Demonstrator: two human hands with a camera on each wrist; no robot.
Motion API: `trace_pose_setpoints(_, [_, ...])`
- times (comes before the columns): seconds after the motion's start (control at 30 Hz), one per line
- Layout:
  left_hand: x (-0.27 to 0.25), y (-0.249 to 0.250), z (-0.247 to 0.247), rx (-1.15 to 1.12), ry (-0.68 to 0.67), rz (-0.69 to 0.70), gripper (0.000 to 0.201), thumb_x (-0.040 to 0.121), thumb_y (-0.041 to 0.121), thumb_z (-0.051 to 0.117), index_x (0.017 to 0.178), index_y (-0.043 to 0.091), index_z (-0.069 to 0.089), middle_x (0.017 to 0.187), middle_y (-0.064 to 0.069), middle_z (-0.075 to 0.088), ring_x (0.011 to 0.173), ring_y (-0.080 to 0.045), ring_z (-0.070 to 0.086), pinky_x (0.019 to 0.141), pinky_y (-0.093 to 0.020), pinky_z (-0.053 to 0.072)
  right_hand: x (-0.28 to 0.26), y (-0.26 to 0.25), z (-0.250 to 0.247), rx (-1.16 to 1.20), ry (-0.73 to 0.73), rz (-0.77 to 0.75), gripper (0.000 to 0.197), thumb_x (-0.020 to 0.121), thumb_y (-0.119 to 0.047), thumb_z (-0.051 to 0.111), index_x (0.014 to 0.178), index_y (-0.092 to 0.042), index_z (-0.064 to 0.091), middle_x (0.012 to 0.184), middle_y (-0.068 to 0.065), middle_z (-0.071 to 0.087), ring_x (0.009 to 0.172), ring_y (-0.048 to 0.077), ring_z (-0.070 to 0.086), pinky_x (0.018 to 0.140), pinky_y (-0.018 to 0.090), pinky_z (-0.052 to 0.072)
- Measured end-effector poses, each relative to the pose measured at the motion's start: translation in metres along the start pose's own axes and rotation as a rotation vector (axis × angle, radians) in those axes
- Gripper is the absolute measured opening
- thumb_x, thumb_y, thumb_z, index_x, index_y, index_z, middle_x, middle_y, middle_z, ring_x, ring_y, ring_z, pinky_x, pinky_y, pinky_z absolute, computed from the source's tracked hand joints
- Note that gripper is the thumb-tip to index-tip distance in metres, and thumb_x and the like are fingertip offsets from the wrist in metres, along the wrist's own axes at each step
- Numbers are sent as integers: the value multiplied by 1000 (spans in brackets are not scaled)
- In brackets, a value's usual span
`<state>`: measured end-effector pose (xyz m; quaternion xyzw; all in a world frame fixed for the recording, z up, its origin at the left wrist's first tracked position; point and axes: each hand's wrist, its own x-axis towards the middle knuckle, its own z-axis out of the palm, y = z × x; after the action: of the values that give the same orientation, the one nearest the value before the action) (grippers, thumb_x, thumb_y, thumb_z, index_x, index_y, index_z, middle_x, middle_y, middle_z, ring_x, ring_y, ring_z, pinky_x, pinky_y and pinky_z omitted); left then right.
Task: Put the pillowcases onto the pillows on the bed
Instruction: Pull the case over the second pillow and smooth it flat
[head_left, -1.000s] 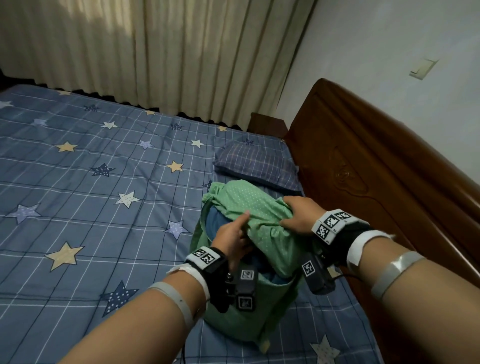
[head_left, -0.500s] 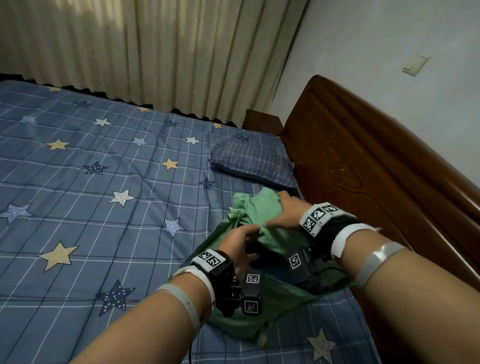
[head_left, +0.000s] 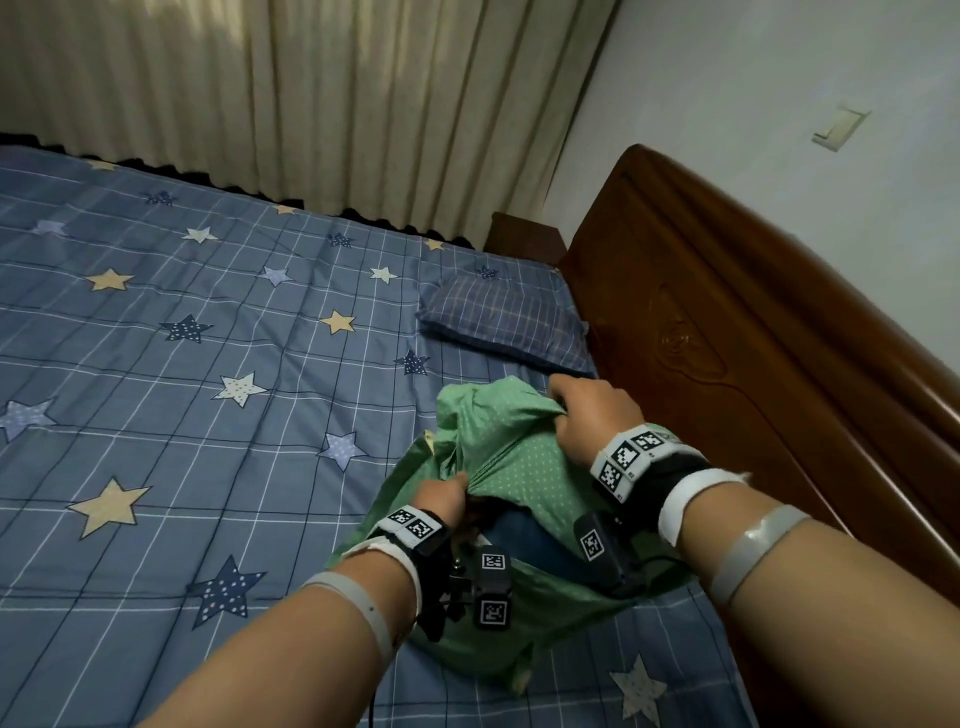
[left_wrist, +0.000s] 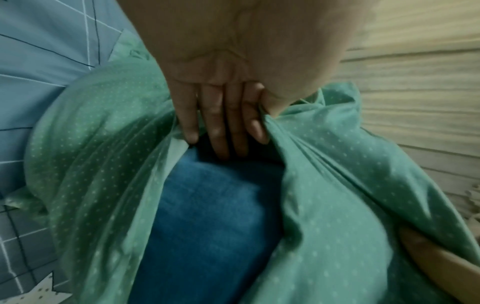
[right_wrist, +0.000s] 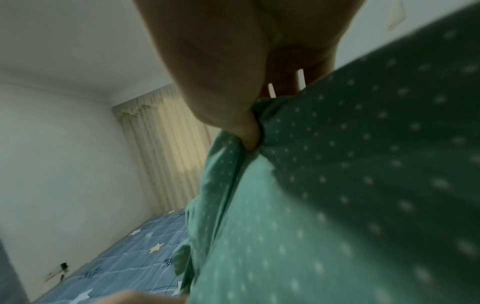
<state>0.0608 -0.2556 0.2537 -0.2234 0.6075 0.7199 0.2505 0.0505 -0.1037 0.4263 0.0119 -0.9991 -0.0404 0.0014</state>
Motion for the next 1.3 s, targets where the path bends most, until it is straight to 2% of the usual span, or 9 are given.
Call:
trace_pose_setpoints(0.1, [0, 6, -2, 119, -81, 50, 28, 89, 26, 60, 110, 9, 66, 111, -22, 68, 100, -39, 66, 95, -52, 53, 5, 1, 16, 61, 30, -10, 12, 87, -17, 56, 93, -22, 47, 103, 6, 55, 94, 31, 56, 73, 38, 48])
trace_pose_setpoints(0.2, [-8, 14, -5, -266, -53, 58, 25, 84, -2, 57, 107, 3, 65, 108, -32, 67, 87, -38, 65, 86, -54, 53, 9, 7, 25, 141, -161, 0, 28, 86, -30, 61, 103, -19, 42, 109, 7, 45, 97, 30, 53, 83, 40, 48])
trace_pose_setpoints(0.37, [-28, 39, -5, -543, -262, -68, 34, 91, 25, 47, 108, 3, 66, 95, -19, 74, 82, -32, 72, 72, -38, 55, 15, 12, 30, 138, -306, 70, 70, 74, -50, 76, 119, -16, 36, 99, 5, 62, 86, 26, 64, 76, 41, 56])
trace_pose_setpoints(0.53, [-22, 32, -12, -421, -306, -83, 42, 103, 38, 42, 108, 5, 67, 89, -18, 76, 90, -35, 68, 76, -43, 53, 21, 14, 21, 166, -342, -35, 33, 76, -42, 74, 100, -22, 61, 101, 3, 69, 94, 25, 65, 82, 40, 55])
trace_pose_setpoints(0.77, [1, 4, -14, -167, -196, 74, 31, 79, 21, 69, 110, 21, 66, 113, -19, 71, 100, -42, 69, 86, -63, 54, 17, -3, 20, 427, -285, -72, 43, 78, -56, 71, 100, -22, 57, 94, -3, 65, 84, 18, 63, 75, 35, 52])
trace_pose_setpoints(0.93, [-28, 28, -5, -484, -302, -59, 34, 91, 34, 60, 113, 10, 72, 109, -18, 73, 95, -35, 71, 80, -42, 57, 23, -13, 20, 413, -103, -136, 17, 89, -23, 60, 83, -26, 44, 80, -1, 60, 77, 24, 59, 70, 38, 49])
trace_pose_setpoints(1.03, [-29, 43, -10, -690, -314, -35, 41, 95, 41, 58, 108, 4, 68, 88, -15, 76, 72, -27, 74, 56, -31, 59, 27, -8, 9, 535, 122, -150, 22, 80, -3, 49, 74, -20, 38, 64, 1, 47, 62, 21, 46, 58, 37, 38])
trace_pose_setpoints(1.13, [-29, 57, -13, -793, -303, -30, 39, 98, 36, 54, 116, 3, 63, 93, -17, 76, 78, -28, 75, 61, -35, 61, 25, -1, 11, 379, -60, -168, 20, 71, 2, 43, 71, -17, 37, 65, 4, 46, 63, 24, 46, 60, 44, 42])
trace_pose_setpoints(1.3, [-29, 55, -11, -759, -371, -60, 42, 99, 35, 52, 128, 6, 59, 114, -19, 72, 98, -31, 72, 83, -42, 60, 27, 4, 25, 391, -101, 13, 50, 76, -45, 74, 111, -24, 45, 110, 0, 53, 102, 22, 53, 85, 37, 47])
